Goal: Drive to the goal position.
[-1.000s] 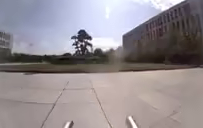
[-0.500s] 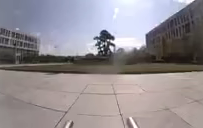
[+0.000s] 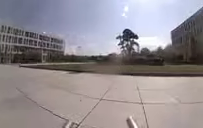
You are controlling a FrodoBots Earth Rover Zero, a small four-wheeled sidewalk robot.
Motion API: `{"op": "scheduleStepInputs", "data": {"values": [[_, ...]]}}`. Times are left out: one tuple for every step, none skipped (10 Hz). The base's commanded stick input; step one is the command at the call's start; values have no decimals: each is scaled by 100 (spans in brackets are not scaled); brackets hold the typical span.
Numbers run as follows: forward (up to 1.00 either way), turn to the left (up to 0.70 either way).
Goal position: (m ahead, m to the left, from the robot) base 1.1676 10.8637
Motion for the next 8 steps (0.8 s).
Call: {"op": "scheduleStepInputs", "data": {"values": [[70,35],[70,35],[70,35],[70,35],[70,35],[70,35],[70,27],[70,8]]}}
